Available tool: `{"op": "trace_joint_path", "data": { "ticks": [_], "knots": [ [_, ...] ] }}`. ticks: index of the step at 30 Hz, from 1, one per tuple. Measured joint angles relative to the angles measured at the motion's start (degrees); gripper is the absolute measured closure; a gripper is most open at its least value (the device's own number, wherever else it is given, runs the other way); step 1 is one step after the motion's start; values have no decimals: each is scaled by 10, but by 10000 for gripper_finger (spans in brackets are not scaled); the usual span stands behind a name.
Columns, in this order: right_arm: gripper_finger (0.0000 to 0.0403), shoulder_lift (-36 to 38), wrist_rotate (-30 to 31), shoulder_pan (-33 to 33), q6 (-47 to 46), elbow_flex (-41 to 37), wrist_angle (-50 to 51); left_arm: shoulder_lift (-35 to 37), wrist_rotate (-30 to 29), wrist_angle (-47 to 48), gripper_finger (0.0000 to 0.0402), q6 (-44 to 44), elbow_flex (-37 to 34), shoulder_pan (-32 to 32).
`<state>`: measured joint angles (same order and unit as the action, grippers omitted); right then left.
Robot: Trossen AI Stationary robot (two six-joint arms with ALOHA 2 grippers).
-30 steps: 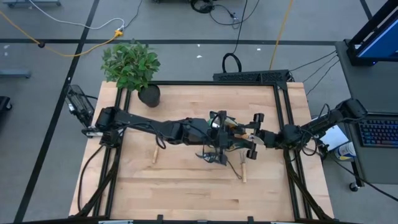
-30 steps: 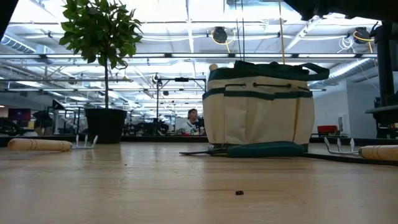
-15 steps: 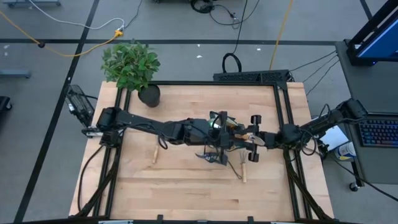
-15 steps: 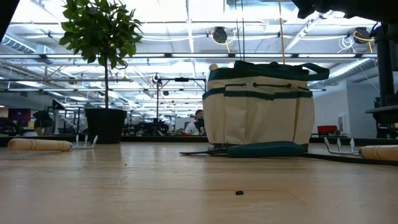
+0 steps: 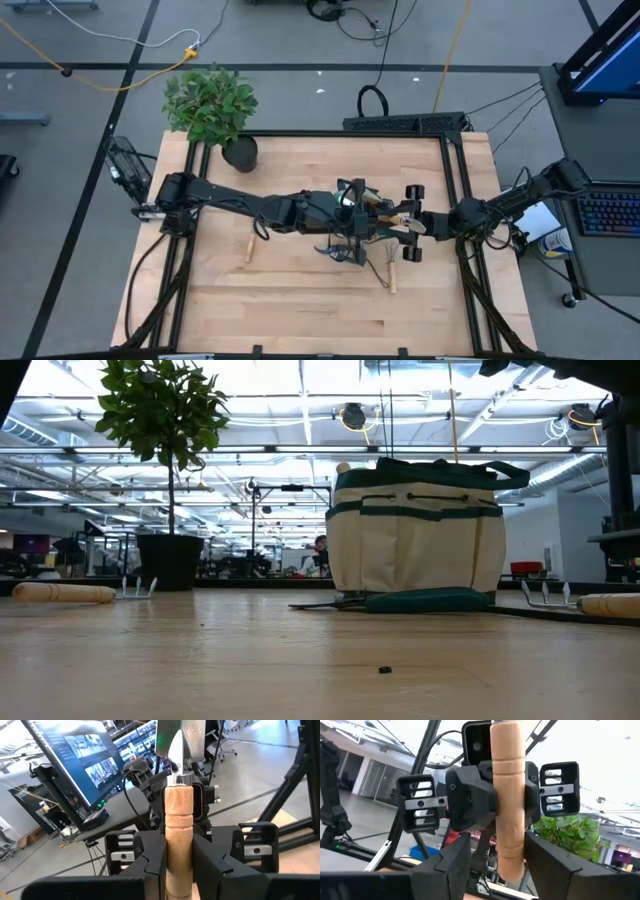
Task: Pick & Place Garden tools in Gardening bag
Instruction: Put the trowel into the gardening bag
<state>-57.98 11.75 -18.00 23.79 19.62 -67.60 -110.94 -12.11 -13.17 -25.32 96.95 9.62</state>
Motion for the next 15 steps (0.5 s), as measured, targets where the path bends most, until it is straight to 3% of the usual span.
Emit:
{"op": "trace_joint_path", "data": {
  "ticks": [11,15],
  "knots": [
    [341,0,2,0,14,1,12,-10,2,-12,336,5,0,-2],
    [343,0,3,0,22,1,13,-10,1,-8,334,16,0,-1]
  ]
}}
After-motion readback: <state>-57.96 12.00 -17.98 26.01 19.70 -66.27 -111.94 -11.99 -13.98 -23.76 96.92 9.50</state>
